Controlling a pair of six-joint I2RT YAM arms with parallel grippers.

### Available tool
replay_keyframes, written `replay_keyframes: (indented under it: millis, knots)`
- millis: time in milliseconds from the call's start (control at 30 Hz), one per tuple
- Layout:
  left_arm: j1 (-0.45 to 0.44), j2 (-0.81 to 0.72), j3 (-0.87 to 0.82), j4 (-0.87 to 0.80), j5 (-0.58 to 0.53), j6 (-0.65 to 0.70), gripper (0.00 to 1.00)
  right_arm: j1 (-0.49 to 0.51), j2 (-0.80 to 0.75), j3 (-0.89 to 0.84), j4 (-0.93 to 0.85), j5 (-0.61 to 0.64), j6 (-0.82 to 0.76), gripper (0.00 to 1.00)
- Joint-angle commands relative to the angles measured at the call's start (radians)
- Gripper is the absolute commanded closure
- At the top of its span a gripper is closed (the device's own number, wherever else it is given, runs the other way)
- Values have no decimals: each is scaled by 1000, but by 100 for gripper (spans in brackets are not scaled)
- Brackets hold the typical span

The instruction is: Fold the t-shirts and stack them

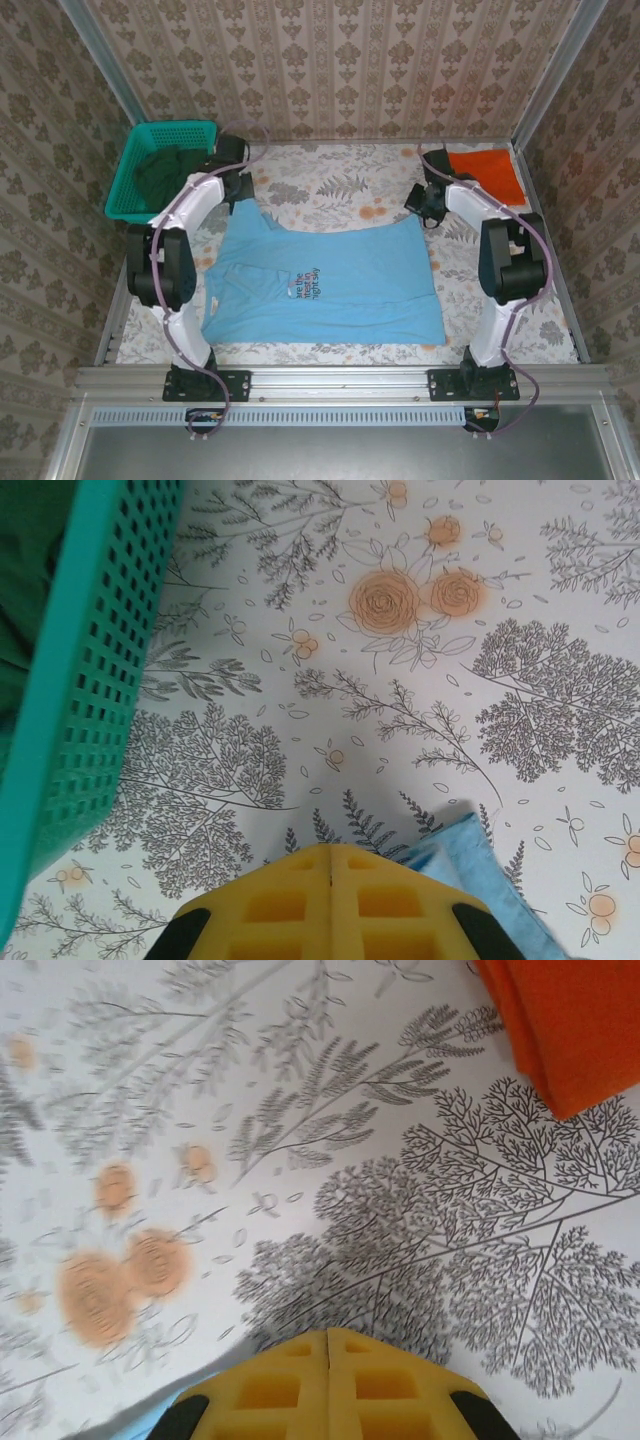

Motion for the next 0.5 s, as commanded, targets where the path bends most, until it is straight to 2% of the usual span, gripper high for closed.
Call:
replay_keyframes:
  millis: [0, 200, 467]
  knots:
    - [18, -43, -46, 49, 39, -27, 100, -25, -60, -52, 24, -43, 2, 100]
    - [44, -146, -138, 87, 118, -9, 100, -47, -163, -145, 47, -81, -18, 100]
    - [50, -334, -256, 24, 188, 37, 100, -71, -312, -290, 39, -150, -3, 100]
